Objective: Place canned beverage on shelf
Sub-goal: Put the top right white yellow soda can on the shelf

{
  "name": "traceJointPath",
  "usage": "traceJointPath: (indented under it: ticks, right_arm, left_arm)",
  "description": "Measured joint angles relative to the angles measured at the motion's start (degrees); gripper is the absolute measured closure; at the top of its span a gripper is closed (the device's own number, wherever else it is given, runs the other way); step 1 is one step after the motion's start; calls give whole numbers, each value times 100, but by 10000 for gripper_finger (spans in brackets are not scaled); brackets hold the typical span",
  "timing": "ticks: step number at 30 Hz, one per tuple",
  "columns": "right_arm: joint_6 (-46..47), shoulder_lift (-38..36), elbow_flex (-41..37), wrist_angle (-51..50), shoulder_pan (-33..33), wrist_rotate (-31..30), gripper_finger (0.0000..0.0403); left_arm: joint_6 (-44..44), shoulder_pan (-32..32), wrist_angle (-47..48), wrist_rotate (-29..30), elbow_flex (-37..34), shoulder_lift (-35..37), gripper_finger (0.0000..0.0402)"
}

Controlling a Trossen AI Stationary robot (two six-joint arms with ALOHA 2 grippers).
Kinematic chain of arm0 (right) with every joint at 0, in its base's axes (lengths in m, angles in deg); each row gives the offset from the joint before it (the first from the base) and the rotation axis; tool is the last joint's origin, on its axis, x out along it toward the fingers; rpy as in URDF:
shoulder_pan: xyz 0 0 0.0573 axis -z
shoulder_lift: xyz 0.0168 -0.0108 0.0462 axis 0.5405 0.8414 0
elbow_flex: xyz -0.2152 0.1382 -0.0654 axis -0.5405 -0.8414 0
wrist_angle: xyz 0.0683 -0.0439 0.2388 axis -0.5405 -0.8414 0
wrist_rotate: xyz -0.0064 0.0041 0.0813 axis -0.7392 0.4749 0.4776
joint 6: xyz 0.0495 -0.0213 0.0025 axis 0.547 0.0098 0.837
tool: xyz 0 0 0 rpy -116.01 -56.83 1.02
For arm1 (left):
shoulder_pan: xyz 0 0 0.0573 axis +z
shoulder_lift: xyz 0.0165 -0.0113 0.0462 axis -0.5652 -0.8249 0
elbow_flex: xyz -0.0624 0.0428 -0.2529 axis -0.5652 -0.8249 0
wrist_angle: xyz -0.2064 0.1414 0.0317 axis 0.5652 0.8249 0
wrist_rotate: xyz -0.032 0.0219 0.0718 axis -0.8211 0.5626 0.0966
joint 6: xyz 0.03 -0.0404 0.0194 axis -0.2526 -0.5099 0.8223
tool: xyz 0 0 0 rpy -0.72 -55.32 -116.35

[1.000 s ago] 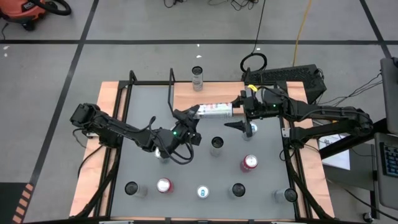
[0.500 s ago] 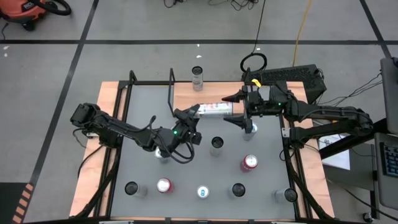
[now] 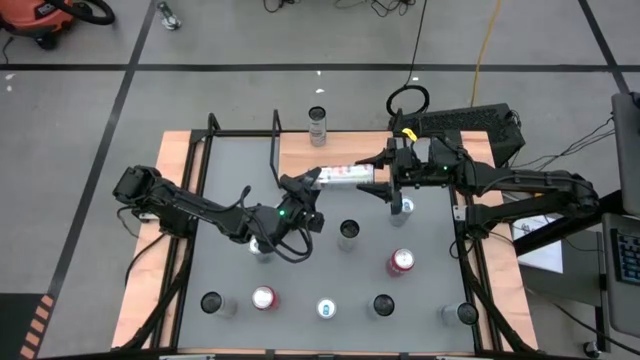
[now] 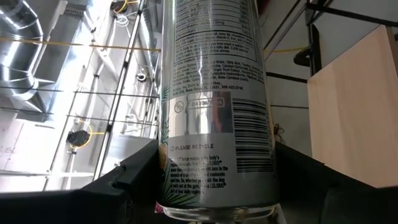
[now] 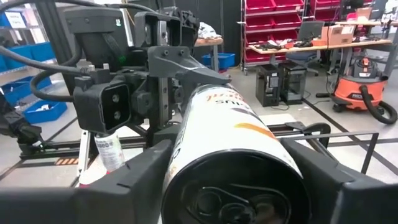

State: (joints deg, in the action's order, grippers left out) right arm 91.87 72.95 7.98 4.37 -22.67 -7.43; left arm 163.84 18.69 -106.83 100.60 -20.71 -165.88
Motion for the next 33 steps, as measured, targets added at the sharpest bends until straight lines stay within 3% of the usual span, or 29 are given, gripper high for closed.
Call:
traceJointPath:
  ticks: [6,17,22,33]
  right_arm:
    - [-110,12,2,5,0,-2,197]
    - [-489,17,2,66,0,5,190]
    - [-729,6,2,66,2,8,191]
    - [-1788,-88,-2,59,13,-199,191]
  left_arm:
    - [-3,0,23,27,0,0,159]
    - [-386,0,0,-29,0,2,96]
    - [-1087,0,-8,-55,2,2,69]
    - [-2247,-13,1,-94,7,2,51]
